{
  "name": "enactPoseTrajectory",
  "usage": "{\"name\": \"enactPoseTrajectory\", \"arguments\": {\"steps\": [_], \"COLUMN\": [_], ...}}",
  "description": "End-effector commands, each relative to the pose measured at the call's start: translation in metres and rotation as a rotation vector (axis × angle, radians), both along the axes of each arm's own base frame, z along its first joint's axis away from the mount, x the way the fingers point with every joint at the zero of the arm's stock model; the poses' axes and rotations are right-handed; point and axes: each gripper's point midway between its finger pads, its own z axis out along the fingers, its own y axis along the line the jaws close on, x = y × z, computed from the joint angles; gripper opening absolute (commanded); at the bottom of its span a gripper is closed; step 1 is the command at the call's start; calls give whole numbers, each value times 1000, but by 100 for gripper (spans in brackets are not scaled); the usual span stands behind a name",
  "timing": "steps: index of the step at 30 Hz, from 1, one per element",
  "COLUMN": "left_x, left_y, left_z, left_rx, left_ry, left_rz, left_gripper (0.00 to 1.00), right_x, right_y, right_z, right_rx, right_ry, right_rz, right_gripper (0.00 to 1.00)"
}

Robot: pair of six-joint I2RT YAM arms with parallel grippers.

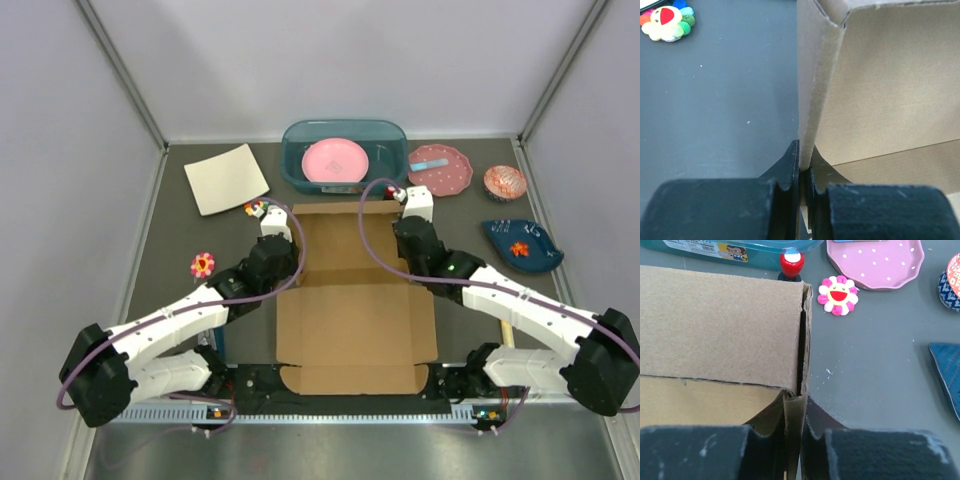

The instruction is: Fold the paper box

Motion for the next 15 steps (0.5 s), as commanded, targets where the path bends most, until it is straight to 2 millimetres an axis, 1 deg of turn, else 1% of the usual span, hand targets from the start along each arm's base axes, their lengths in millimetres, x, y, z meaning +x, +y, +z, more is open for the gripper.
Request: {"name": "enactPoseTrajectory", "arguments": {"steps": [1, 2, 5, 7, 10, 11, 13, 15], "left_x": [14, 14, 14, 14, 14, 14, 14, 15], "left_y": [-11, -10, -10, -10, -10, -10, -10, -10], "left_z": [50, 50, 52, 52, 52, 53, 52, 53], "left_rx": [-126, -128, -130, -132, -132, -133, -131, -131], "left_ry": [-112, -111, -112, -112, -112, -111, -109, -111], "left_rz": [30, 36, 38, 39, 39, 39, 39, 44], "left_gripper": [0, 0, 0, 0, 0, 0, 0, 0], "right_x": [2, 1, -2, -4, -6, -7, -8, -9], "right_y": [-7, -6, -7, -7, -6, -5, -5, -2], "right_z": [7, 3, -4, -10, -16, -18, -21, -23], "right_rx": [-43, -47, -45, -40, -35, -34, -25, -19], "right_ry": [-16, -4, 14, 29, 43, 51, 59, 67], "right_rz": [-31, -25, -27, -27, -22, -11, -14, -3], "right_gripper": [12, 18, 24, 26, 25, 22, 0, 0]}}
